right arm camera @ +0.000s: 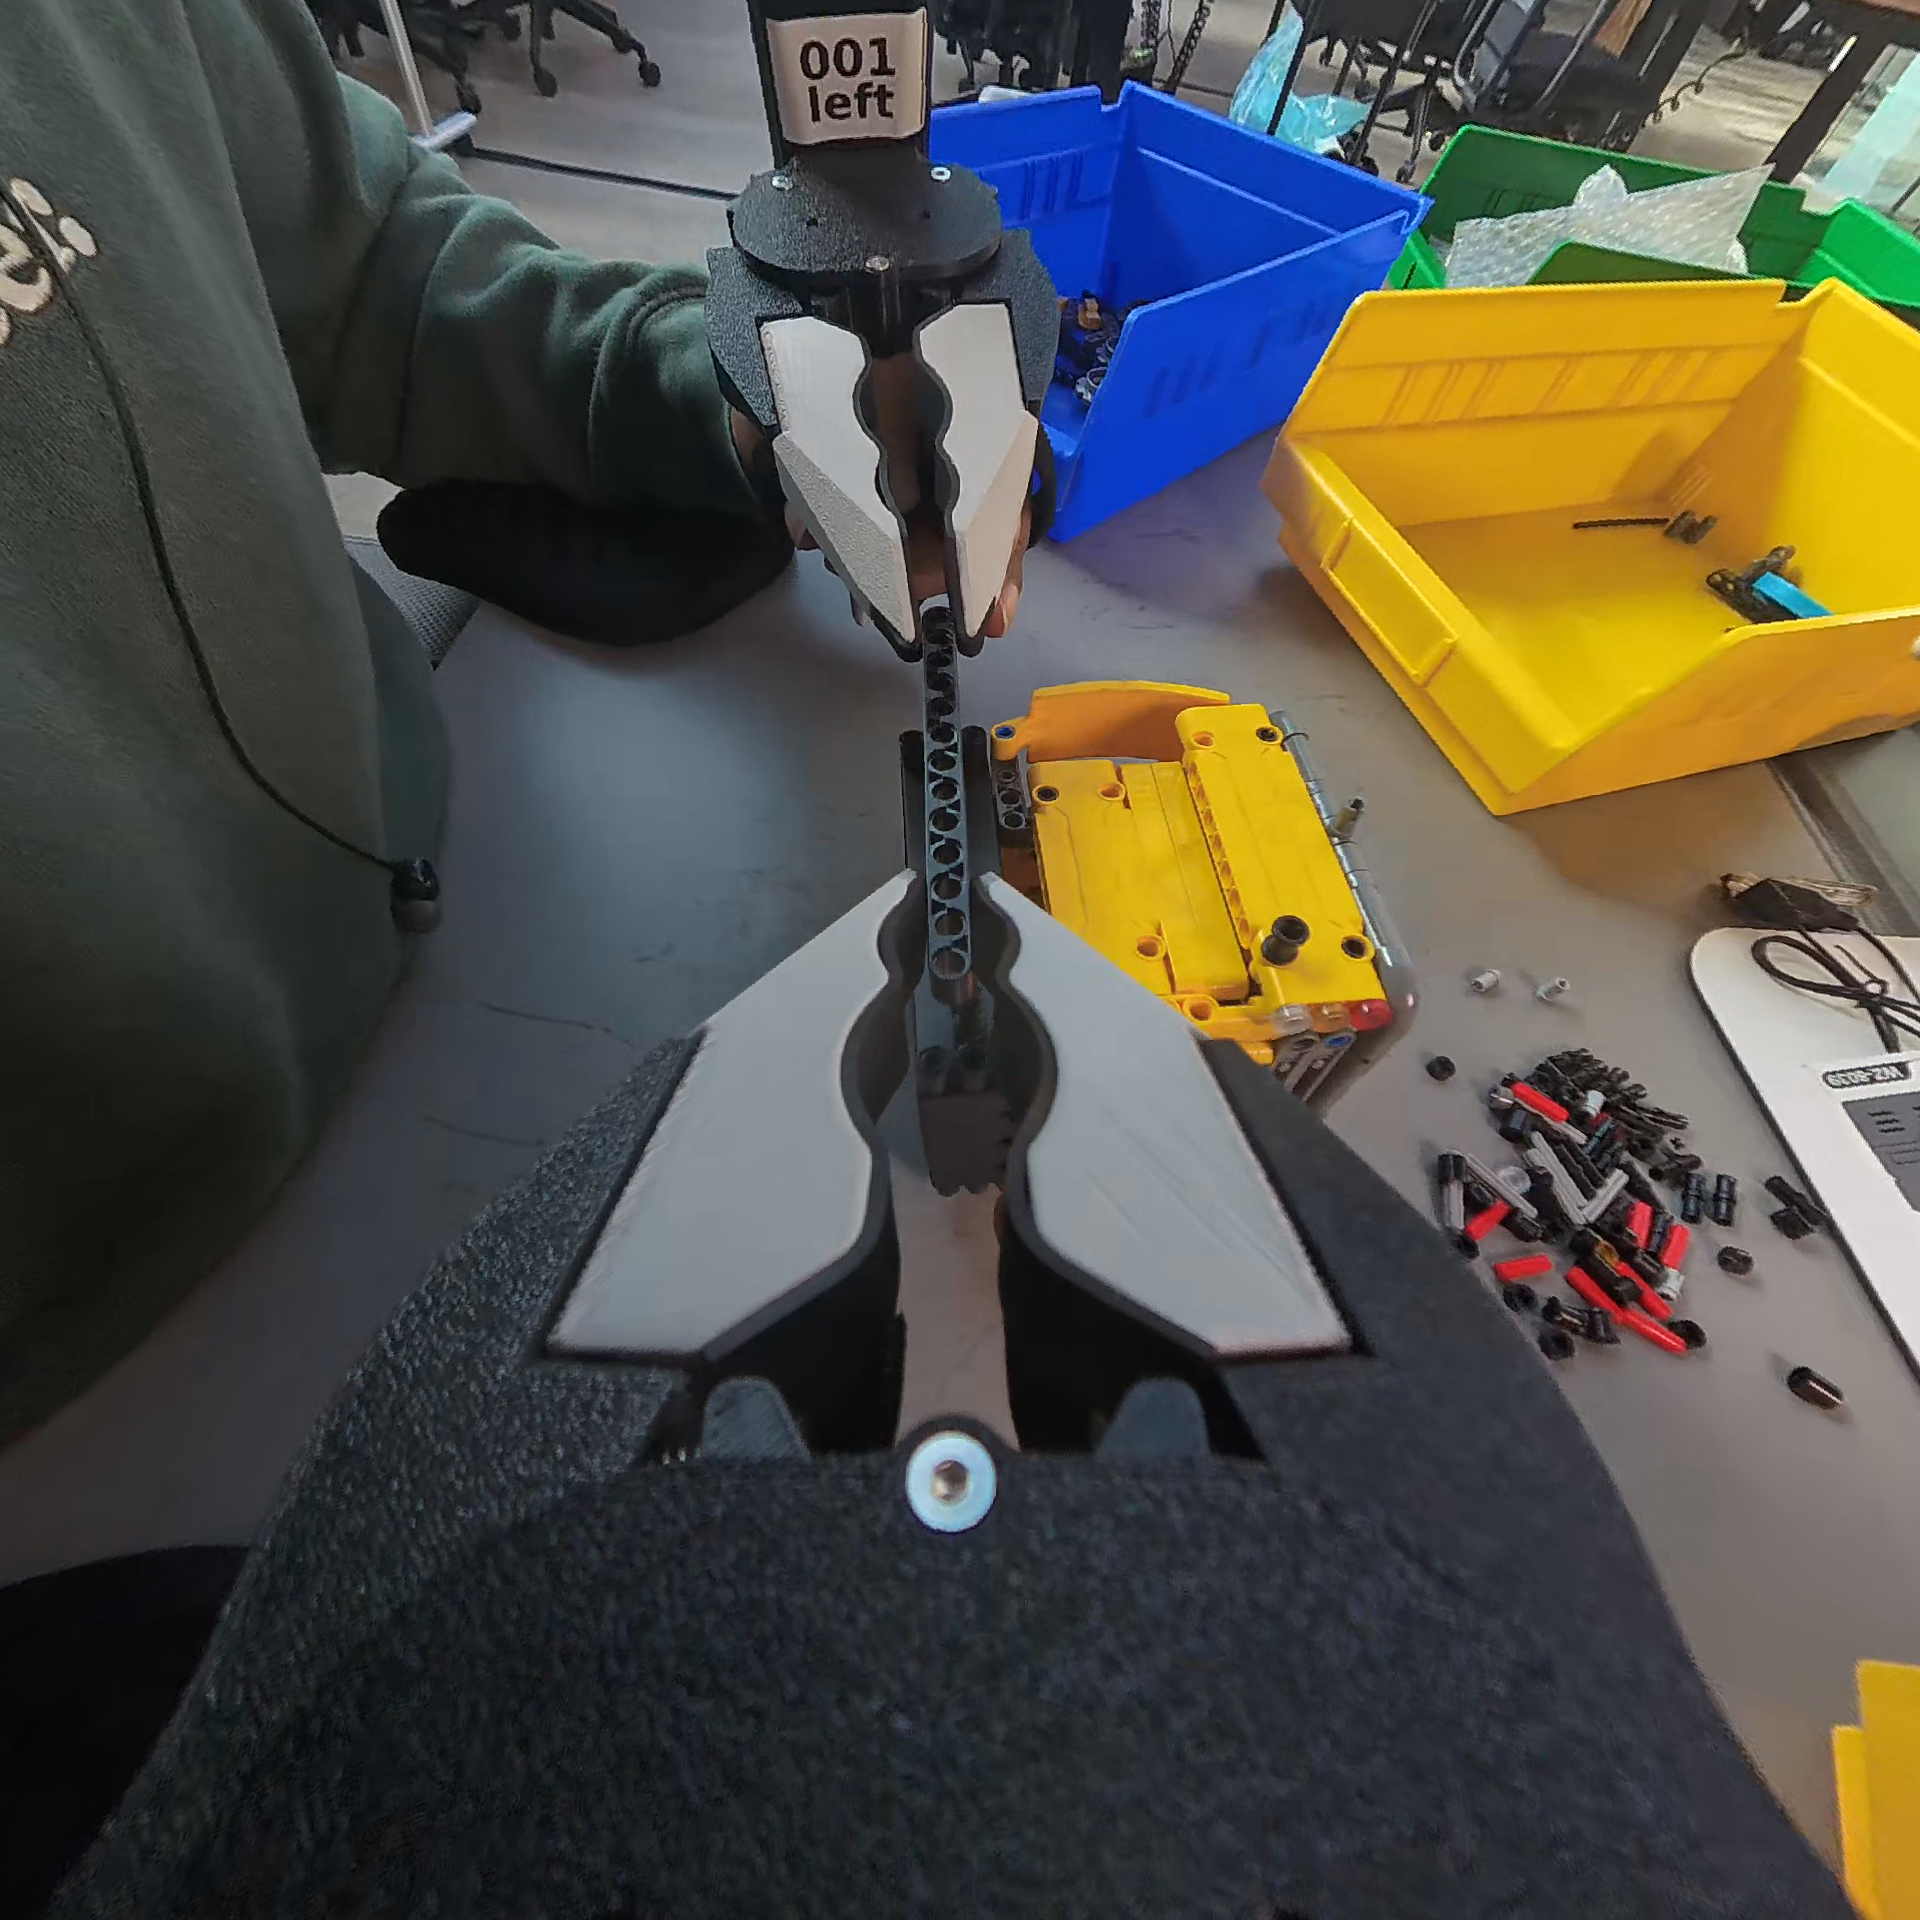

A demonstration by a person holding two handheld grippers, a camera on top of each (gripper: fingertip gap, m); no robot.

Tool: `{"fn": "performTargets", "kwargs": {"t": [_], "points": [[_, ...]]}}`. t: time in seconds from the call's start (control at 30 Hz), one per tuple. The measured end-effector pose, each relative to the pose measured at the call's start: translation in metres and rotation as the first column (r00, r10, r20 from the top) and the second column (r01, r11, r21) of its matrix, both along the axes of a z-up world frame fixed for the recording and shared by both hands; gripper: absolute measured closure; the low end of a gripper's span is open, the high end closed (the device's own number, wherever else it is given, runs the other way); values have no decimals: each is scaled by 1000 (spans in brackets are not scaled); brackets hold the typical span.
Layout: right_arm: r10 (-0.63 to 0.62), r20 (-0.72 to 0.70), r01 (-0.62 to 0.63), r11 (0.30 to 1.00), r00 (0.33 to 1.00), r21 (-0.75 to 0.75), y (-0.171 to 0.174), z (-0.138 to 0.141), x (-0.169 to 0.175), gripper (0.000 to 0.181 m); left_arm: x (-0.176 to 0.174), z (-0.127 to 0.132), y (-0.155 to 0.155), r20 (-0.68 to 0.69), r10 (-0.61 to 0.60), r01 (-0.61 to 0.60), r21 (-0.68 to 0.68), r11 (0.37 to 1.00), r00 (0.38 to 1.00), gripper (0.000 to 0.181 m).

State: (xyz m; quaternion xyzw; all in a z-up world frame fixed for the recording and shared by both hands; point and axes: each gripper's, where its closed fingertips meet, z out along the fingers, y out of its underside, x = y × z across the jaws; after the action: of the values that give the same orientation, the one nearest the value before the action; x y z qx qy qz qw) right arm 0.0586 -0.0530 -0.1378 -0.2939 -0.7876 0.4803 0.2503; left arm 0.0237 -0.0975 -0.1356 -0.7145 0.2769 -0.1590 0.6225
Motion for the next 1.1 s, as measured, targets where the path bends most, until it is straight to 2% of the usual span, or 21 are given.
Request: {"fn": "performTargets", "kwargs": {"t": [0.63,1.0,1.1], "points": [[-11,42,10,1000,999,8,3,-12,-2,173,0,-13,1,-19,-6,5,-57,998,1000,174],[0,30,0,1000,1000,-12,1,-10,-2,174,4,-13,4,-28,2,-3,-58,998,1000,170],[-3,36,4,1000,999,-21,2,-13,-3,173,3,-14,7,-38,15,-18,-65,998,999,174]]}}
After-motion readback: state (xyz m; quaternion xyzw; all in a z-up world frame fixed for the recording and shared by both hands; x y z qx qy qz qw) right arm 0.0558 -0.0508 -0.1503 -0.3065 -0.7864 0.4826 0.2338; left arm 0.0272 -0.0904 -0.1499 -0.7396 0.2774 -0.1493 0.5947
